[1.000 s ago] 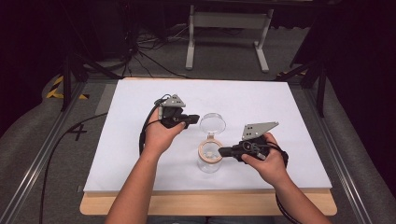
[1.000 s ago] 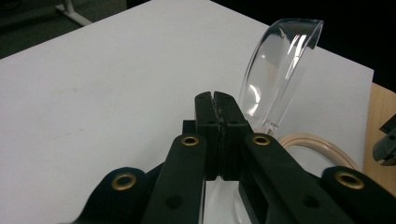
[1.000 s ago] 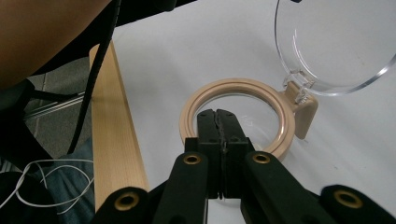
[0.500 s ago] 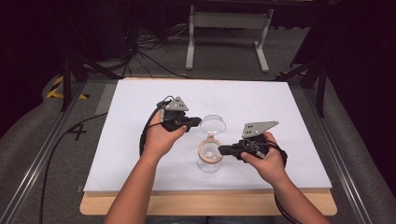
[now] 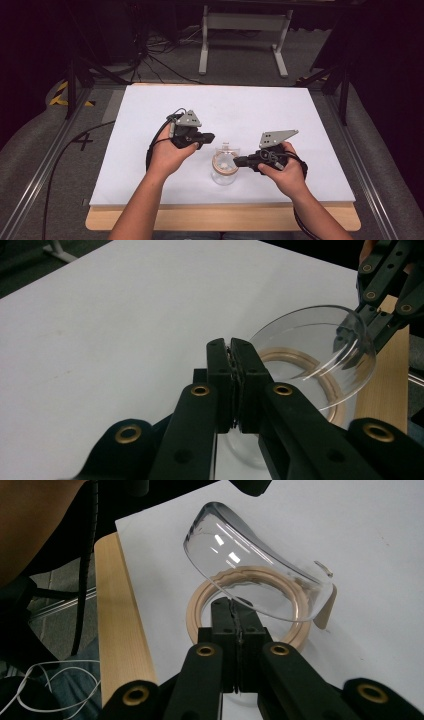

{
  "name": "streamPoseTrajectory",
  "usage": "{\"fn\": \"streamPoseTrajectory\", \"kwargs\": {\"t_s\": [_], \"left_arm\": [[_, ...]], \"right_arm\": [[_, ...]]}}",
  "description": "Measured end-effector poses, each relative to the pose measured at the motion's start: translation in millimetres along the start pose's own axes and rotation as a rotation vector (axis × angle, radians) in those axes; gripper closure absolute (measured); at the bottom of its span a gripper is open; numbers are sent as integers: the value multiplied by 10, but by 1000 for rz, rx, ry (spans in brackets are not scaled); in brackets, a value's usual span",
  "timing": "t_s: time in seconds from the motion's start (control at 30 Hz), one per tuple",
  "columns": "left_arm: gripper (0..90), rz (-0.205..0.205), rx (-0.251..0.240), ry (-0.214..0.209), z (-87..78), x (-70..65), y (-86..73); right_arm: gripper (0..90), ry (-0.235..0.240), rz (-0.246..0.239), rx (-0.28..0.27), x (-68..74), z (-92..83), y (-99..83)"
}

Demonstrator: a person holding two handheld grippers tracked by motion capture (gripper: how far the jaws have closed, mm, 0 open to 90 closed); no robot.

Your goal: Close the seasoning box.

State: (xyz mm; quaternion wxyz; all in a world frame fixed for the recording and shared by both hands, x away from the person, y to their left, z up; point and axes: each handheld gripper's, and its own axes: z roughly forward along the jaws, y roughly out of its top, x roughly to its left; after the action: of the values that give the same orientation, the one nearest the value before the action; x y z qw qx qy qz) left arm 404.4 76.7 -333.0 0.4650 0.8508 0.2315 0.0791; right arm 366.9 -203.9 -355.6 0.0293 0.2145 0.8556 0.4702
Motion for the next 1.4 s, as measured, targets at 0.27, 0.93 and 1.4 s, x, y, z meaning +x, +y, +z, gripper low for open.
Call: {"fn": "streamPoseTrajectory", "kwargs": {"t_s": [0.27, 0.93, 1.4], "left_arm": [[866, -44, 22, -35, -110, -42, -75], [836, -69, 86, -45, -347, -126, -320], [830, -94, 108, -35, -331, -53, -419]], "right_arm": [[900, 15, -12, 19, 29, 0, 2], [900, 54, -16, 71, 73, 29, -18], [900, 77, -15, 126, 79, 67, -55]]}}
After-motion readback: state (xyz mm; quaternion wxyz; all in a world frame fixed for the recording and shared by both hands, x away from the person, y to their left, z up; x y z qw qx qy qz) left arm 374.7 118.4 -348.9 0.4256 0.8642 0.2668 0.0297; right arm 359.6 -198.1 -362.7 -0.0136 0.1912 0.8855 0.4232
